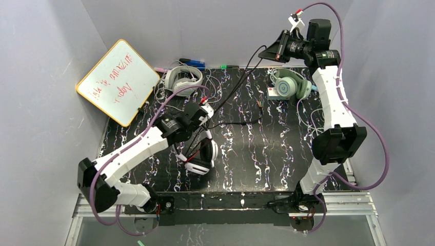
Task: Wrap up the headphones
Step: Wrap the headphones cable around the headphones.
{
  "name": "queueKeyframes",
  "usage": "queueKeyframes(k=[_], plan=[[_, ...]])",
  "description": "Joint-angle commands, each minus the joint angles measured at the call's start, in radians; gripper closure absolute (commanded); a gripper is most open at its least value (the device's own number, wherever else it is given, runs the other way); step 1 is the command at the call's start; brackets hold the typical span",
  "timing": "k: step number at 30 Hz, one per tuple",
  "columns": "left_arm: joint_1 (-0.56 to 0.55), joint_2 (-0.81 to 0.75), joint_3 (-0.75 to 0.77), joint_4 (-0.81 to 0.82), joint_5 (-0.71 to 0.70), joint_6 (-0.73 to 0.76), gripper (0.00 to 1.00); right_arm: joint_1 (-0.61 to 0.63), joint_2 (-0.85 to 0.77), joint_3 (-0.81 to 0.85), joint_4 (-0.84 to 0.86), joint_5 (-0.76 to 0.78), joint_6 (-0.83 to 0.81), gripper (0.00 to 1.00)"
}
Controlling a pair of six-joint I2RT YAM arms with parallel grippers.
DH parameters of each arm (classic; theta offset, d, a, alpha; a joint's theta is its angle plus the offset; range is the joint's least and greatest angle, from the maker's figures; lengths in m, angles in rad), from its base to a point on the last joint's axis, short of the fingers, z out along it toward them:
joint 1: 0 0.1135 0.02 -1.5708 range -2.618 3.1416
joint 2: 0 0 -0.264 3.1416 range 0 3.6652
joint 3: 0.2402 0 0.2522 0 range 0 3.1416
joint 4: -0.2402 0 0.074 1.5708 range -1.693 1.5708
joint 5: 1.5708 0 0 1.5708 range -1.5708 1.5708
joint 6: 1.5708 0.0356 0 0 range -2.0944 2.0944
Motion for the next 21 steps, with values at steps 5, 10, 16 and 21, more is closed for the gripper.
queueKeyframes(k=[5, 10, 16, 21], plan=[[-0.002, 0.031, 0.082, 0.042, -0.228, -0.130, 1.00, -0.012, -0.156, -0.031, -0.103, 0.035, -0.053, 0.99], [-0.002, -0.067, 0.065, 0.135, -0.083, -0.117, 1.00, -0.041, -0.178, -0.110, -0.134, 0.089, -0.076, 0.99], [-0.002, -0.125, 0.032, 0.116, -0.033, -0.082, 1.00, -0.081, -0.176, -0.127, -0.130, 0.083, -0.063, 0.99], [-0.002, -0.096, 0.000, 0.056, -0.086, -0.083, 1.00, -0.084, -0.185, -0.090, -0.134, 0.069, -0.052, 0.99]])
